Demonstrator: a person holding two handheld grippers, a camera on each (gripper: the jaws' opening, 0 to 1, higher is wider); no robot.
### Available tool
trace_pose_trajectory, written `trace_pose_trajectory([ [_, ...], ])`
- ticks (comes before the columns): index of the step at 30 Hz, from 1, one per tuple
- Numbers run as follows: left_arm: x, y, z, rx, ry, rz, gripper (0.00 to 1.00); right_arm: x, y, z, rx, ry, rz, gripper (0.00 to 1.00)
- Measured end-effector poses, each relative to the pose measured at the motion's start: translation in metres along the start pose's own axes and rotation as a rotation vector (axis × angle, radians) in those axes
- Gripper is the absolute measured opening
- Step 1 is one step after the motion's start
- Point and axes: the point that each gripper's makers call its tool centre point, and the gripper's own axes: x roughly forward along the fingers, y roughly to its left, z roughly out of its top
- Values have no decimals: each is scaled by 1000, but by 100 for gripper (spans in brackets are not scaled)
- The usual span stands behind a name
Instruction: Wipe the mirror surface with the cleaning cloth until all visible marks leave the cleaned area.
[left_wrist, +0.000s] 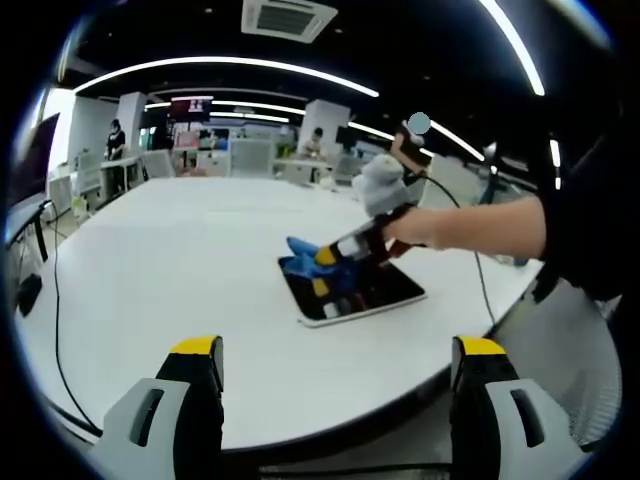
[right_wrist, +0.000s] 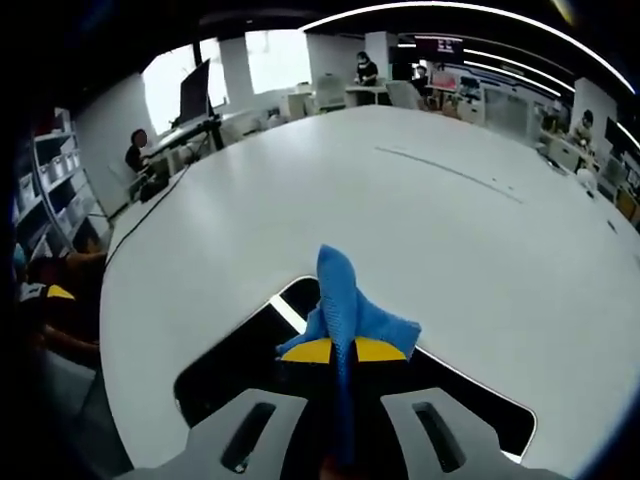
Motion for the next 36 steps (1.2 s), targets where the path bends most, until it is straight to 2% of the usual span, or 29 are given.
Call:
trace_pose_trajectory([
  [14, 0, 0, 0, 0, -2, -1, 95, -7, 8, -9, -2, -25, 0, 0],
  [22, 0, 0, 0, 3, 1, 0, 95, -18, 23, -17, -19, -28, 2, 0],
  [36, -1, -1, 1, 2, -3, -3, 94, -28, 38, -30, -34, -2, 10, 0],
])
